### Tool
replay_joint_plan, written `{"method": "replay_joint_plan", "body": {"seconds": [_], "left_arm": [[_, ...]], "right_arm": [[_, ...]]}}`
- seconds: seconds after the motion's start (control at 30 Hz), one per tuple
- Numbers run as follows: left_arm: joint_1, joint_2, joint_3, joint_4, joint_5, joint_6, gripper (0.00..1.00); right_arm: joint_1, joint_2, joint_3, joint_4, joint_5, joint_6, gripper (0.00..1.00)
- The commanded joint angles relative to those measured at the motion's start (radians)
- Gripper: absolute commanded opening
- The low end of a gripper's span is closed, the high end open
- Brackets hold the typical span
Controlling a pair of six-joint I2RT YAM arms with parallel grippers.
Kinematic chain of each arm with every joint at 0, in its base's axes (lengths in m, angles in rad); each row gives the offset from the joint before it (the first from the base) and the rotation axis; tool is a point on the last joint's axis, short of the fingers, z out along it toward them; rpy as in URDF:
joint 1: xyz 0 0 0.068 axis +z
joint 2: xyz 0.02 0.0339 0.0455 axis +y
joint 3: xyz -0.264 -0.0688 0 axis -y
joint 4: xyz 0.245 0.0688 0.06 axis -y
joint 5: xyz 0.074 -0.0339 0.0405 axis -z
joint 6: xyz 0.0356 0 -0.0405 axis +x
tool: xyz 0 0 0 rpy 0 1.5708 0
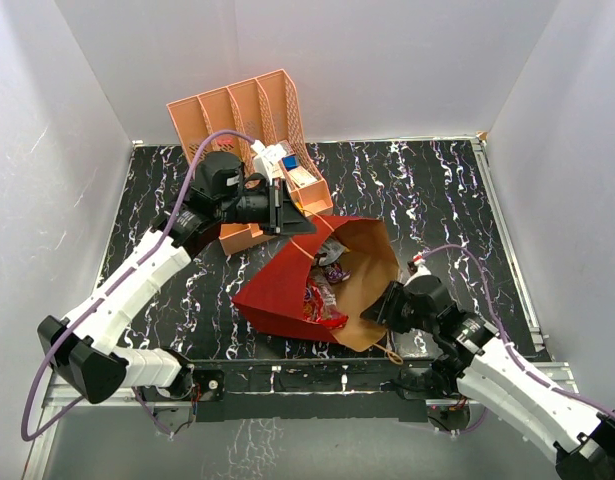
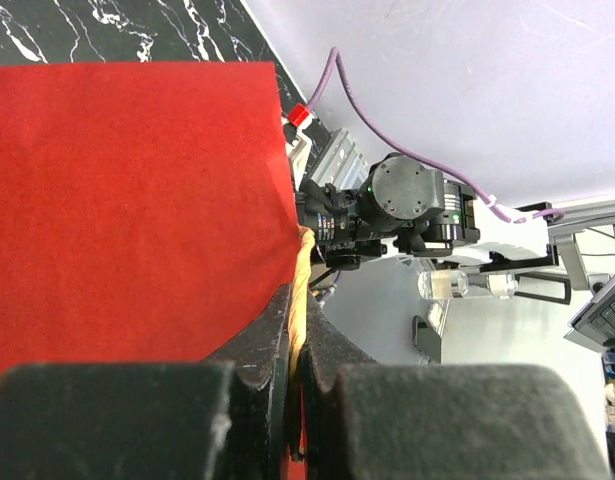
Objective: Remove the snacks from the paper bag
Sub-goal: Move the paper bag to the center of the board.
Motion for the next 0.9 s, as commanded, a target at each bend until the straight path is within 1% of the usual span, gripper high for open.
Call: {"method": "replay_joint_plan", "body": {"seconds": [0.0,0.07,0.13,0.2,0.27,0.3,0.4,0.5,0.57,0.7,0.77,0.8,0.83,0.87], "left_arm": [[0.006,0.015,-0.004,0.016,0.052,0.006,0.0],[0.005,0.017,-0.015,0.019,0.055,0.007,0.0],[0.006,0.016,-0.021,0.008,0.052,0.016,0.0],[0.006,0.018,-0.015,-0.035,0.043,0.037,0.0],[0.006,0.016,-0.002,-0.084,0.025,0.067,0.0],[0.006,0.014,0.008,-0.11,0.015,0.087,0.0],[0.008,0.006,0.038,-0.187,-0.024,0.138,0.0],[0.008,0.001,0.073,-0.276,-0.069,0.205,0.0],[0.008,-0.003,0.093,-0.35,-0.144,0.258,0.0],[0.009,-0.033,0.085,-0.44,-0.227,0.302,0.0],[0.009,-0.061,0.063,-0.448,-0.25,0.296,0.0],[0.009,-0.079,0.046,-0.443,-0.257,0.288,0.0],[0.009,-0.095,0.032,-0.436,-0.263,0.281,0.0],[0.008,-0.112,0.02,-0.434,-0.273,0.272,0.0]], "right_arm": [[0.001,-0.059,-0.101,0.287,-0.146,0.052,0.32],[0.0,-0.076,-0.159,0.405,-0.153,0.059,0.28],[0.001,-0.062,-0.194,0.486,-0.14,0.067,0.24],[0.001,-0.014,-0.221,0.579,-0.135,0.077,0.17],[0.002,0.073,-0.253,0.702,-0.149,0.097,0.08],[0.002,0.123,-0.263,0.765,-0.155,0.111,0.07],[0.032,0.276,-0.274,0.959,-0.149,0.137,0.07],[0.093,0.419,-0.235,1.085,-0.092,0.147,0.07],[0.141,0.513,-0.199,1.176,-0.06,0.151,0.07],[0.234,0.663,-0.144,1.247,-0.034,0.156,0.08],[0.25,0.678,-0.139,1.241,-0.04,0.138,0.12],[0.251,0.669,-0.146,1.23,-0.04,0.124,0.14],[0.251,0.645,-0.154,1.201,-0.027,0.1,0.2],[0.251,0.611,-0.15,1.136,-0.006,0.075,0.28]]}}
